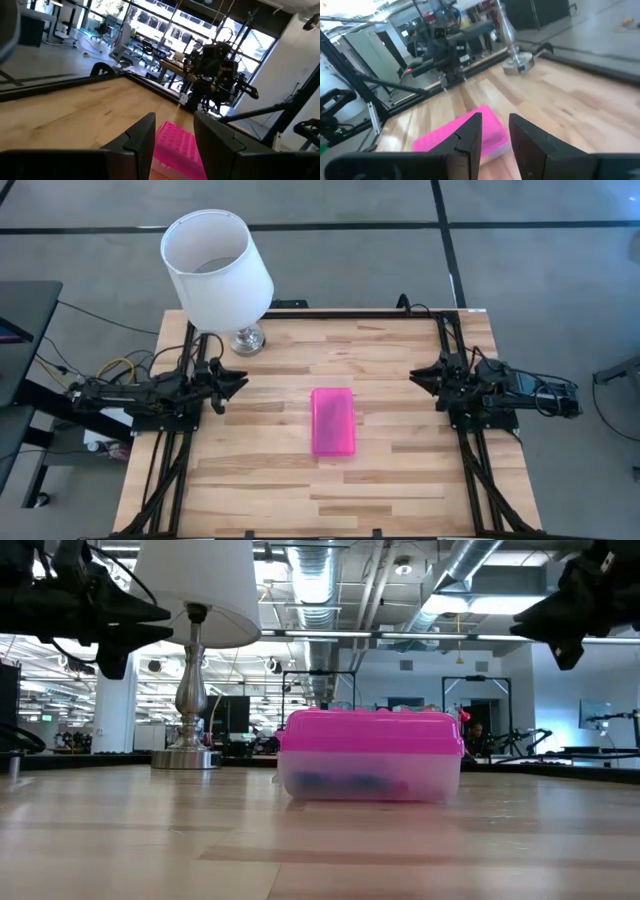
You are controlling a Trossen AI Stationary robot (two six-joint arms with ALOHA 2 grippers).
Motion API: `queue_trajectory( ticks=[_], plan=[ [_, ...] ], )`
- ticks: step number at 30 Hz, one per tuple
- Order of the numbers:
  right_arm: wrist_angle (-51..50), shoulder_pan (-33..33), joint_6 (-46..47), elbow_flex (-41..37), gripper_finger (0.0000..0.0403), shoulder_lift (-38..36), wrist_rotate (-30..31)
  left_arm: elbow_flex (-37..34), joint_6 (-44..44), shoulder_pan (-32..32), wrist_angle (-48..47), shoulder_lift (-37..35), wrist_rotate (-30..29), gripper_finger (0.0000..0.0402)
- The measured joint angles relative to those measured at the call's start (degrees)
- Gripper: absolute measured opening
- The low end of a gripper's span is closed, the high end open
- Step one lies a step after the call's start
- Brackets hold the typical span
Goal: Pick & place school supplies into a supply box
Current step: Return to Home Position
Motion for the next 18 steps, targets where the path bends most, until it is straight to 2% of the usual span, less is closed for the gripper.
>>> queue_trajectory(
  ticks=[5, 11, 18],
  plan=[
    [-5.4, 0.0, 1.9, 0.0, 0.0093, 0.0, 0.8, 0.1, -0.1, 0.0, -0.4, 0.1, 0.4, 0.0128],
    [-15.9, 0.0, 6.1, 0.0, 0.0093, 0.0, 2.9, 0.1, -0.2, 0.0, -0.4, 0.0, -2.8, 0.0128],
    [-12.6, 0.3, 5.3, 0.0, 0.0093, 0.0, 3.8, 0.1, -0.2, 0.0, -0.4, 0.1, -3.9, 0.0128]
  ],
)
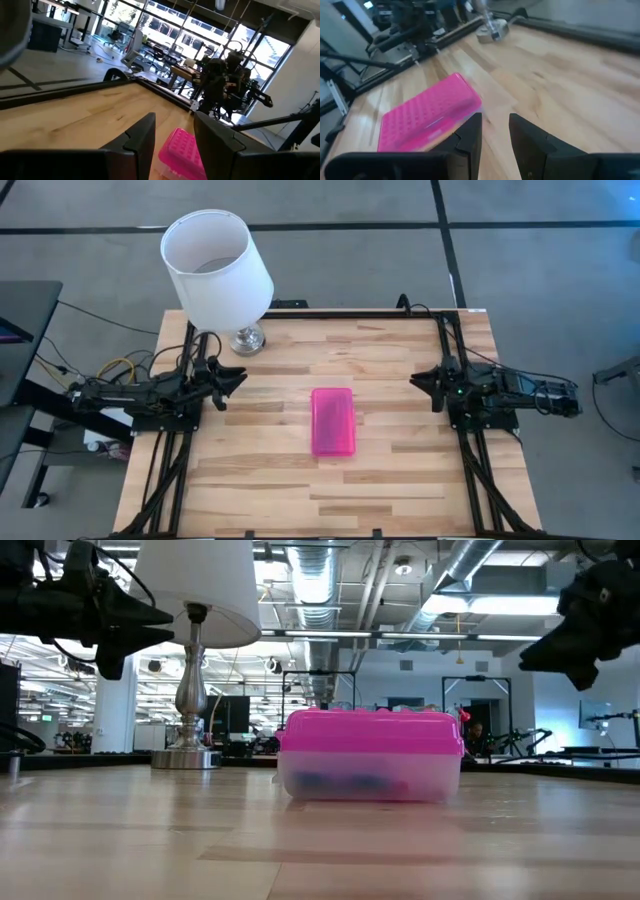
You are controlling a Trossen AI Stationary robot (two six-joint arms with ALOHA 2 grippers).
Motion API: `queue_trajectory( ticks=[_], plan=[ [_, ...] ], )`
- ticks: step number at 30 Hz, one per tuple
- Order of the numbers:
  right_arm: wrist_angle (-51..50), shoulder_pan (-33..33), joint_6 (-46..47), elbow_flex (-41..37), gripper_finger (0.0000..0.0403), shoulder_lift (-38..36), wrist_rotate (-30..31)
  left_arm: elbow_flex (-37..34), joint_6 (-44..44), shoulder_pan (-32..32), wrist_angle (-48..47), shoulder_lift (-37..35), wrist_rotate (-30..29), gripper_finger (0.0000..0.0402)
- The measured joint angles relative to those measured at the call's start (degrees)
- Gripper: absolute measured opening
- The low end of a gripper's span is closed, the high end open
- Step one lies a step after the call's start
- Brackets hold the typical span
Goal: Pick & place school supplies into a supply box
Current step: Return to Home Position
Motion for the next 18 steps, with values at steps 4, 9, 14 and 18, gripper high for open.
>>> queue_trajectory(
  ticks=[4, 9, 14, 18],
  plan=[
    [3.1, 1.2, -8.2, 0.0, 0.0093, 0.0, 0.0, 0.0, 0.9, 0.0, 0.0, 0.0, 0.2, 0.0128],
    [6.4, 4.0, -18.0, 0.0, 0.0093, 0.0, -0.1, 0.0, 12.4, -0.2, 0.0, 0.0, 6.5, 0.0128],
    [6.4, 7.5, -20.1, 0.0, 0.0093, 0.0, -0.1, 0.0, 18.4, -0.2, 0.0, 0.0, 8.9, 0.0128],
    [12.2, 10.7, -21.9, -3.2, 0.0093, 0.0, 0.6, 0.0, 24.1, -0.2, 0.1, 0.0, 9.0, 0.0128]
  ],
)
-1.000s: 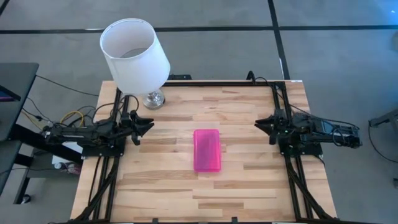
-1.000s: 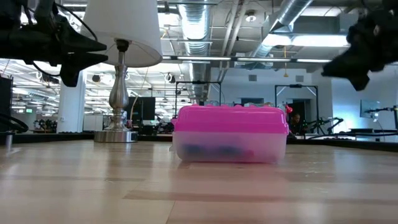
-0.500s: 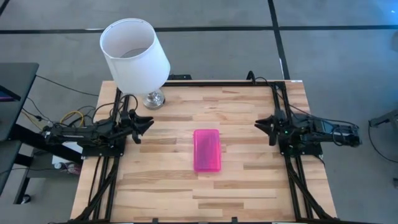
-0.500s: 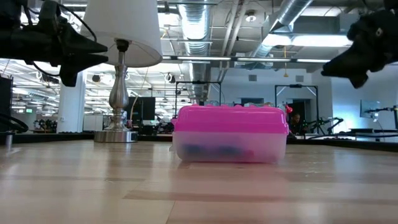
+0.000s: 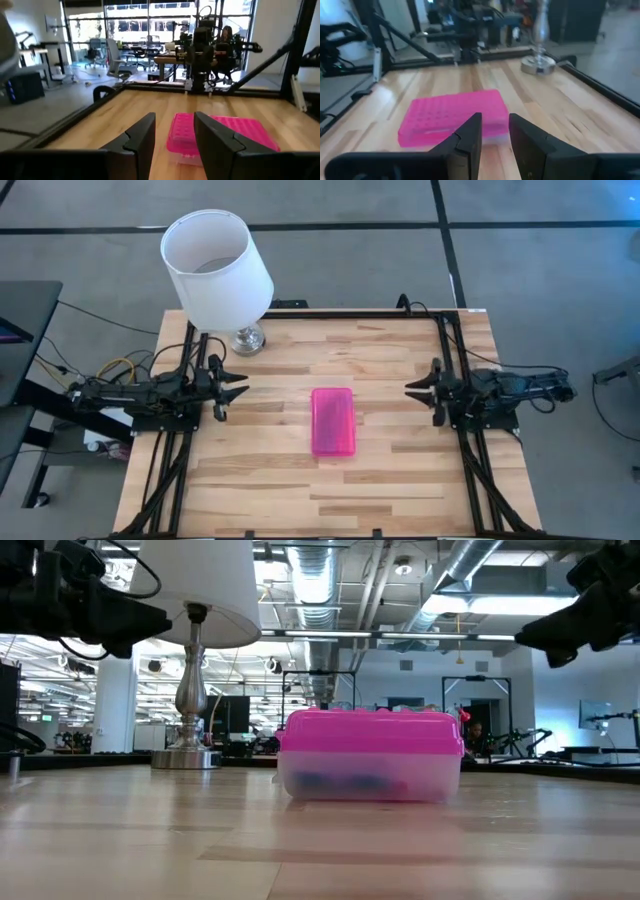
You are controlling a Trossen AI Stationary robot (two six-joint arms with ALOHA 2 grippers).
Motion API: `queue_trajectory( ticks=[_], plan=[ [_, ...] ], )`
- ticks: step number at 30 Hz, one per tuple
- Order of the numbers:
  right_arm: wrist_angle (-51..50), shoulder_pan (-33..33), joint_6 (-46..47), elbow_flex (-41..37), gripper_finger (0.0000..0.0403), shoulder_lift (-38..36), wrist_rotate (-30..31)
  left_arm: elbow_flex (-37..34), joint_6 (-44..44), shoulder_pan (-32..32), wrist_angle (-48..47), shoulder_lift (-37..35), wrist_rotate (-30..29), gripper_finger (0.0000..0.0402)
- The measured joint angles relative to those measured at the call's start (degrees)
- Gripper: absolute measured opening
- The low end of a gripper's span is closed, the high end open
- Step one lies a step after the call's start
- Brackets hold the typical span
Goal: Pick & place school supplies into a supply box
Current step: Return to Home Position
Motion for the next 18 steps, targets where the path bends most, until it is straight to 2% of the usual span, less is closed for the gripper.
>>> queue_trajectory(
  ticks=[3, 7, 13, 18],
  plan=[
    [9.9, 1.5, -1.9, -5.6, 0.0093, 0.0, -0.1, 0.0, 2.6, 0.0, 0.1, 0.0, 0.4, 0.0128],
    [19.2, 1.6, -6.4, -8.2, 0.0093, 1.6, -2.1, -0.1, 4.4, 0.0, 0.0, 0.0, 2.3, 0.0128],
    [21.4, -1.4, -6.9, -9.6, 0.0093, 0.9, -11.0, -0.2, 6.0, 0.0, -0.7, -0.1, 4.0, 0.0128],
    [23.5, -4.0, -9.5, -9.7, 0.0093, 0.9, -14.9, -0.2, 6.7, 0.0, -1.0, -0.1, 6.1, 0.0128]
  ],
)
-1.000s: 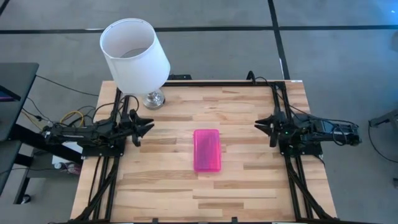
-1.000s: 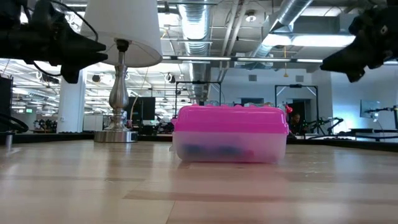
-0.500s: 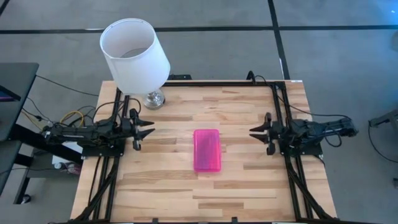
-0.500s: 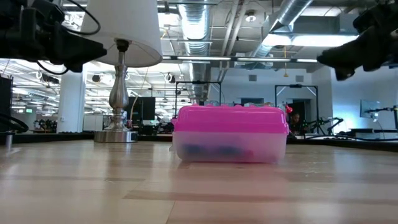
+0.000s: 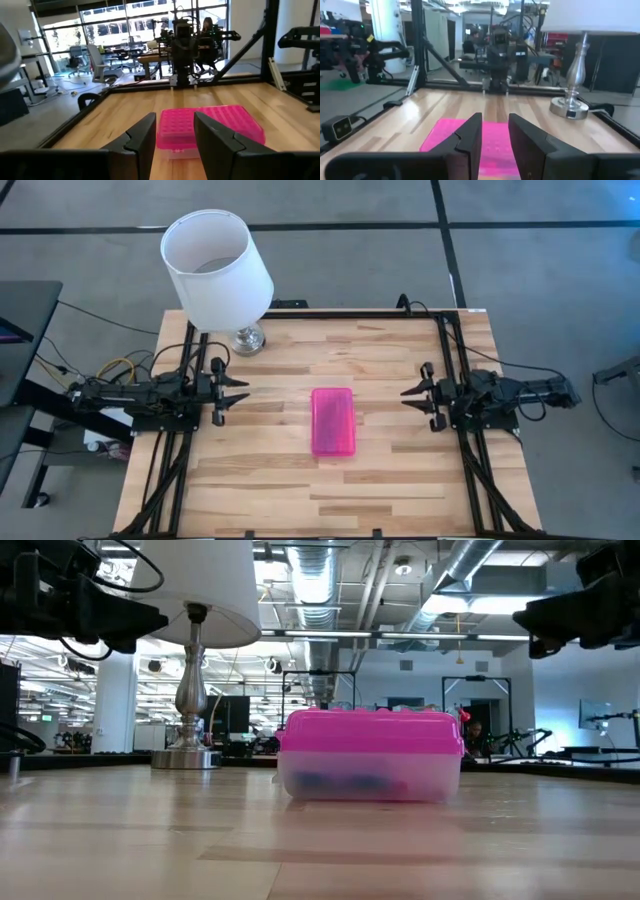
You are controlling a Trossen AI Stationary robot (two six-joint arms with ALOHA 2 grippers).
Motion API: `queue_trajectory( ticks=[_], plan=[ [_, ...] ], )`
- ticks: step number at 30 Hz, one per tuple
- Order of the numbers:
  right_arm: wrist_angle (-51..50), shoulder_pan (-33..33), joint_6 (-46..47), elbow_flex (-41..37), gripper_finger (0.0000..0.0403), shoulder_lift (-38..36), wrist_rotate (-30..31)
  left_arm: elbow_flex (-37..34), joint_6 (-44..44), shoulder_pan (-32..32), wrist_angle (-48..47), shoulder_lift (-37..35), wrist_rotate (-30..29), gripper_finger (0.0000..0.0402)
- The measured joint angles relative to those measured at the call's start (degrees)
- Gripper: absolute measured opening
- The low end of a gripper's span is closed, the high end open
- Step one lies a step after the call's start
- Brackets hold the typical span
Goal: Pick & place school supplies into a supply box
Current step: Return to Home Position
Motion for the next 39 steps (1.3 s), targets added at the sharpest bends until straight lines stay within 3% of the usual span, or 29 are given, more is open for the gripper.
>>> queue_trajectory(
  ticks=[10, 39],
  plan=[
    [-2.5, -2.6, 6.4, 0.0, 0.0093, 0.5, 0.9, -0.1, -3.9, 0.0, -0.1, 0.0, 0.1, 0.0128],
    [-2.6, -2.6, 6.4, 0.1, 0.0093, 0.5, 0.9, -0.2, -4.8, 0.0, 0.0, 0.0, -0.1, 0.0128]
  ],
)
